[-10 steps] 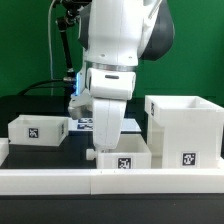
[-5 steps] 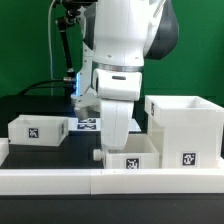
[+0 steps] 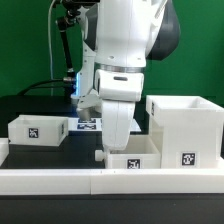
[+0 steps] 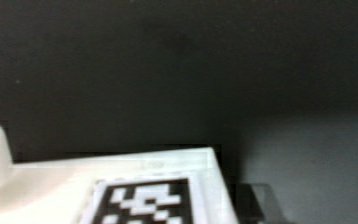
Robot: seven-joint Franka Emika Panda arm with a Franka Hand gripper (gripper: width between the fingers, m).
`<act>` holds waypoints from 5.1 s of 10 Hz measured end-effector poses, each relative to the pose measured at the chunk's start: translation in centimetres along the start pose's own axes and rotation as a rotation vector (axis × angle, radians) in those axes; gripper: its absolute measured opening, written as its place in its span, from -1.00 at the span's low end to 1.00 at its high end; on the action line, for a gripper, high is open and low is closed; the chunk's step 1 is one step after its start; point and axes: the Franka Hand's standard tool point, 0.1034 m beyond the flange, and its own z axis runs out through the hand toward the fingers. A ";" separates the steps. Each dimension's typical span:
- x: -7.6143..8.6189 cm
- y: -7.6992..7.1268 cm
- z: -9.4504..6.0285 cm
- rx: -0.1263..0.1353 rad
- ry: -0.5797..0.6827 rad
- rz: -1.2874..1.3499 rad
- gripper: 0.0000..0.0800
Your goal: Assemble drawer
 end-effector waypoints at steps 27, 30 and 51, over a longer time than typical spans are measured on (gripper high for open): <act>1.5 0.9 -0.2 -0.031 -0.031 -0.058 -0.87; 1.4 0.9 -0.2 -0.031 -0.031 -0.057 -0.88; 2.1 1.3 -0.4 -0.038 -0.027 -0.063 -0.90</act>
Offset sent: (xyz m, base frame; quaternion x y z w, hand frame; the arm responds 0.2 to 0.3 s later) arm 0.0023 0.0045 -0.0026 -0.0139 -0.0144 -0.0163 0.9997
